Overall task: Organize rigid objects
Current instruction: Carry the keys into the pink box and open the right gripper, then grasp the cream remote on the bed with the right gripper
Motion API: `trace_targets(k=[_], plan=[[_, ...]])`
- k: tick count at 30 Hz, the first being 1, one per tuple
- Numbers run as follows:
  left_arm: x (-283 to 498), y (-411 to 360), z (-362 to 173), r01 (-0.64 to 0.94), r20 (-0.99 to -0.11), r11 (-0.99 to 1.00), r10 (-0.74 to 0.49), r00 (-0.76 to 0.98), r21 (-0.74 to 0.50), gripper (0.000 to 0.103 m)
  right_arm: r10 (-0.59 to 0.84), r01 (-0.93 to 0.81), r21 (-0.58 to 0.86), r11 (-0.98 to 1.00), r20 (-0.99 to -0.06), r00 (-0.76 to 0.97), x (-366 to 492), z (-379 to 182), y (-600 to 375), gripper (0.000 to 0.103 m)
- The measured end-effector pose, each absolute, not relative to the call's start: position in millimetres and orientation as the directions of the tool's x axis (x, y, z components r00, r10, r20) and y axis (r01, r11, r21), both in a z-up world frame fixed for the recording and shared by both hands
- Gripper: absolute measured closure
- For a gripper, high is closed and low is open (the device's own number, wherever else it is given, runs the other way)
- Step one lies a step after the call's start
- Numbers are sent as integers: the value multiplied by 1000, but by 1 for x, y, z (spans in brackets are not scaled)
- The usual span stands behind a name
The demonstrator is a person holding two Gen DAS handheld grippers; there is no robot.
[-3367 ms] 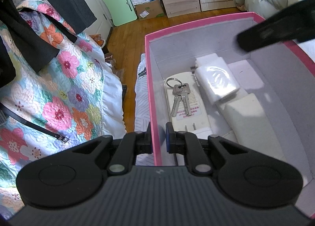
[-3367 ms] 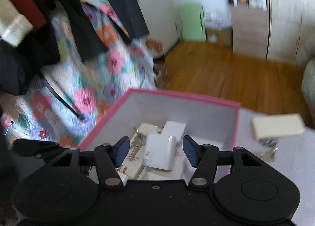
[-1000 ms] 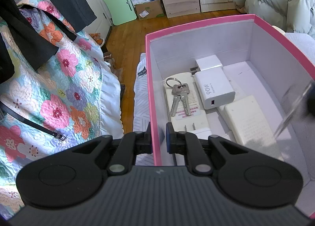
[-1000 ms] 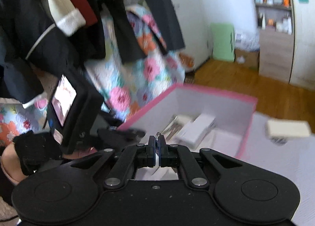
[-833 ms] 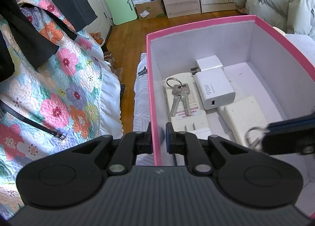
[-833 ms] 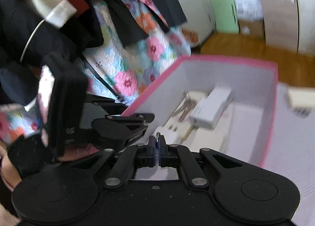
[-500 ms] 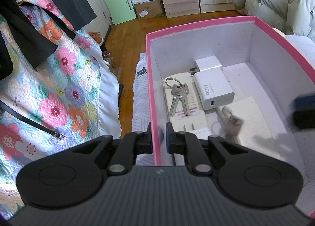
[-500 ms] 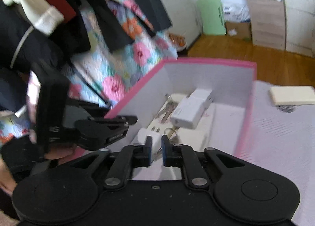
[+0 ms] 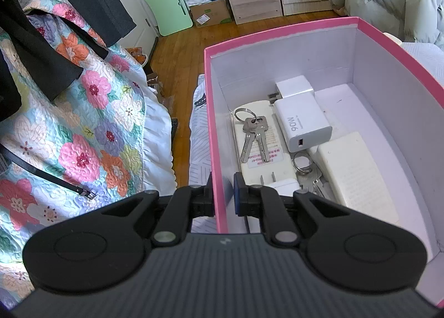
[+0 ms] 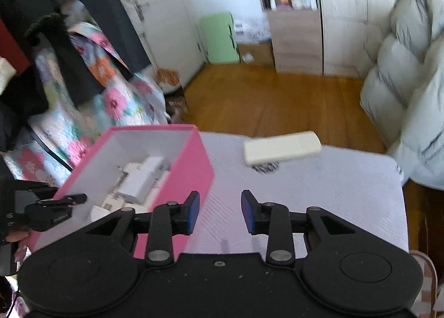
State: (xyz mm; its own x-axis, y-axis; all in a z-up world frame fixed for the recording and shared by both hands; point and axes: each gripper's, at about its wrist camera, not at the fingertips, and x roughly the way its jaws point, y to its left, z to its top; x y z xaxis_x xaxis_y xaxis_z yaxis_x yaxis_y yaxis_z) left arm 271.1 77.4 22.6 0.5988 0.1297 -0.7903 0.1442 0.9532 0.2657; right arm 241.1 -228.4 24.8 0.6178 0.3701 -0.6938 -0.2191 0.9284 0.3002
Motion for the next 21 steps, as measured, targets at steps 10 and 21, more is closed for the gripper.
trace_targets(k=[10, 21], plan=[[272, 77, 23, 147, -790, 951, 133, 599, 272, 93, 354, -52, 388, 920, -765, 538, 325, -11, -243, 31], [271, 76, 22, 152, -789, 950, 131, 600, 273, 93, 134, 320, 328, 889, -853, 504, 420, -78, -255, 30]])
